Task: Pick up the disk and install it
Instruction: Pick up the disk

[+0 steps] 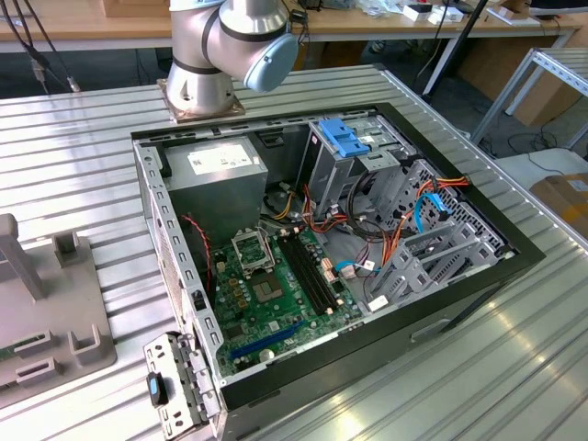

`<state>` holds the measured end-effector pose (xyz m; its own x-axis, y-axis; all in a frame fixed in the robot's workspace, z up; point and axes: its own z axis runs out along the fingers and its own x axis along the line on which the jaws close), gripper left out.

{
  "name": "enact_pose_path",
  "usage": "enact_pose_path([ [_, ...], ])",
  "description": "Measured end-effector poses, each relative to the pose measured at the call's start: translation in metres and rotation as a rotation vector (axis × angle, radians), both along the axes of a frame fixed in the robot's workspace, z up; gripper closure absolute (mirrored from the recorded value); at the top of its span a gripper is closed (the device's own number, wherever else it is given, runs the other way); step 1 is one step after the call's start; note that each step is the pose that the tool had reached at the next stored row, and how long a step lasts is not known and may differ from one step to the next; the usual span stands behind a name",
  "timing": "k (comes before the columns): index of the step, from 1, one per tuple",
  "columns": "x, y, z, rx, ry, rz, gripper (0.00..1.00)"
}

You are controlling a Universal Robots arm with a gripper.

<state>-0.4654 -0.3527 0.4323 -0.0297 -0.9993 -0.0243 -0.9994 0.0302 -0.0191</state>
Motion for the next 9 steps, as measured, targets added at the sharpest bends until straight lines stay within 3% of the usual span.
enact_pose_path([
  [9, 0.0, 0.0, 0.0147, 0.0, 0.0, 0.0, 0.63],
])
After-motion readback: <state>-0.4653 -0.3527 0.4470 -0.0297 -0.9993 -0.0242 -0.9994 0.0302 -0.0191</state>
